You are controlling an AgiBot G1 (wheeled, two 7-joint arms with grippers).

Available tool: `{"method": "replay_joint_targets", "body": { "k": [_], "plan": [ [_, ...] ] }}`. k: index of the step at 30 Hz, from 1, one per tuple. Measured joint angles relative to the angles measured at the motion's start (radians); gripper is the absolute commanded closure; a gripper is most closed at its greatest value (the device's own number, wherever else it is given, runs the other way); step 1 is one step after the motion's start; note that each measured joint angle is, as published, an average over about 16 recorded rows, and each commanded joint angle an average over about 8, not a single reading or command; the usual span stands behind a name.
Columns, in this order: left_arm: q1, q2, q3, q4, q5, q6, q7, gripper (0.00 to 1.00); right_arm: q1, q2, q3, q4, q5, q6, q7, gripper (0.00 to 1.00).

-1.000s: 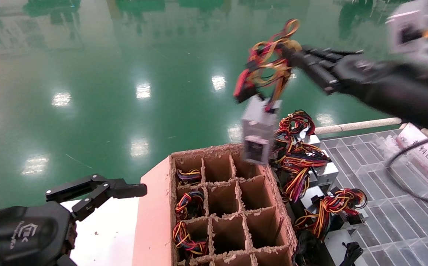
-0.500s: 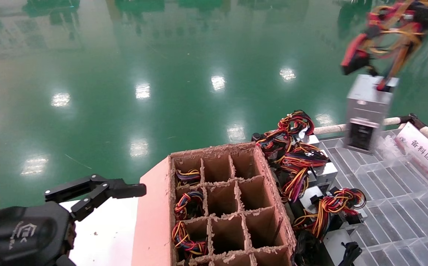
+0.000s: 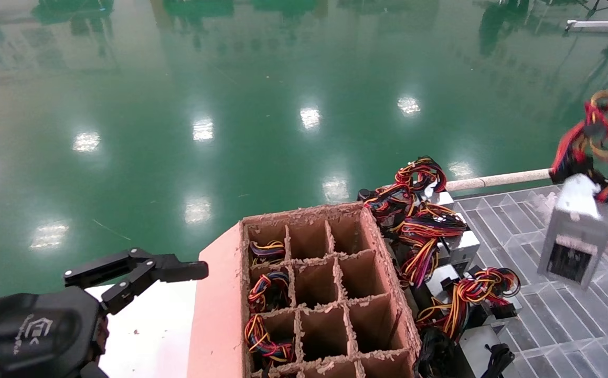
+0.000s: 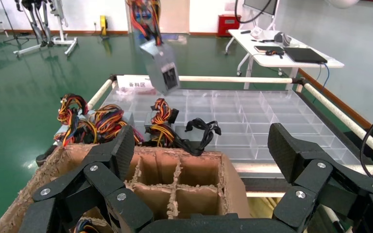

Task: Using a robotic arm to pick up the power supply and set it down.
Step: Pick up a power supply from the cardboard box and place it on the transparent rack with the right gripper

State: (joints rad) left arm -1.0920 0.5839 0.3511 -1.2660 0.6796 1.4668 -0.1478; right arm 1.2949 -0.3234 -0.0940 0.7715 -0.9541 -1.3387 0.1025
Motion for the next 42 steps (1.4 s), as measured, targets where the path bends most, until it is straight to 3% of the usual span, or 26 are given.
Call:
{"method": "replay_joint_targets", "body": {
  "k": [22,42],
  "plan": [
    [0.000,0.000,0.000,0.000,0.000,0.000,0.000,0.00,-0.071,0.083,-0.050,-0.177,-0.034,-0.223,-0.169,1.00],
    [0.000,0.000,0.001,0.000,0.000,0.000,0.000,0.00,-0.132,0.127,-0.209,-0.062,0.070,-0.252,-0.255,1.00]
  ]
}}
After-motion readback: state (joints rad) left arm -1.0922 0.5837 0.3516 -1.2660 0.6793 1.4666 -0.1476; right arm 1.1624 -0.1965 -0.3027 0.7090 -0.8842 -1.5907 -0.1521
